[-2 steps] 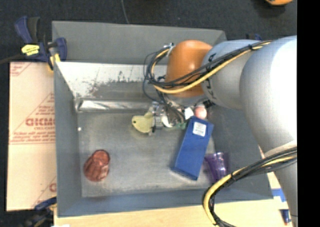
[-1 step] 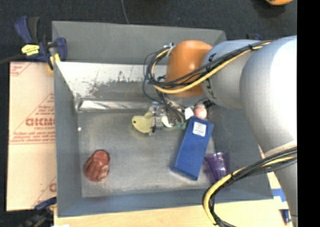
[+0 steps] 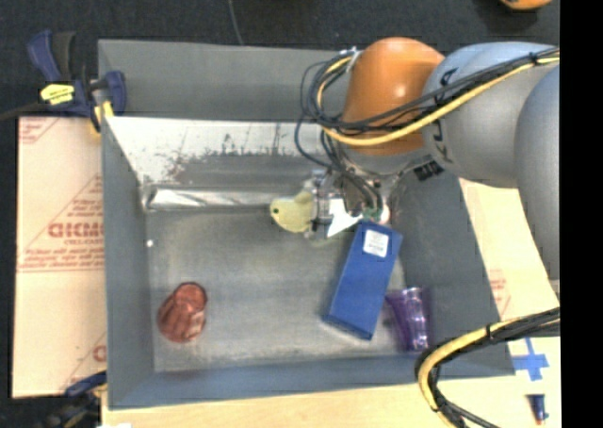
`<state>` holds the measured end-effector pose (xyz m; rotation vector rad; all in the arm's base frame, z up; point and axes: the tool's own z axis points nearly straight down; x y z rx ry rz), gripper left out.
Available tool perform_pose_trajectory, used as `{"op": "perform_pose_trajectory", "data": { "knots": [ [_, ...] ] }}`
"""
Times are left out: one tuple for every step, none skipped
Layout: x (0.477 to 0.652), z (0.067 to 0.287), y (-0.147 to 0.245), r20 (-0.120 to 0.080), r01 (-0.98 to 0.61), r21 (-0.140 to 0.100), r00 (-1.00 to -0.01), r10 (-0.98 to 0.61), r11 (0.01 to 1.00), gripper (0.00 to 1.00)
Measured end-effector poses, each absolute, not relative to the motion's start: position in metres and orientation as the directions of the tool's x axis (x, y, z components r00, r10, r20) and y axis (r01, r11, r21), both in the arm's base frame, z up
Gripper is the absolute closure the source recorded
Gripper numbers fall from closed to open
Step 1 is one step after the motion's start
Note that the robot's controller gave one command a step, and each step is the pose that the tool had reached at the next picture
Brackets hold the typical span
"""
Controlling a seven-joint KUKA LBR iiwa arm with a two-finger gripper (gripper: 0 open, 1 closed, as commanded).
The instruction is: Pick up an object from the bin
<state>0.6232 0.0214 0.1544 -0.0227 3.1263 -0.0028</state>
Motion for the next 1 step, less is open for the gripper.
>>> {"op": "perform_pose_trajectory", "data": {
  "knots": [
    [0.6187,0.2375,0.0569,-0.012,-0.069,-0.002,-0.998,-0.069,0.998,1.00]
  ]
}}
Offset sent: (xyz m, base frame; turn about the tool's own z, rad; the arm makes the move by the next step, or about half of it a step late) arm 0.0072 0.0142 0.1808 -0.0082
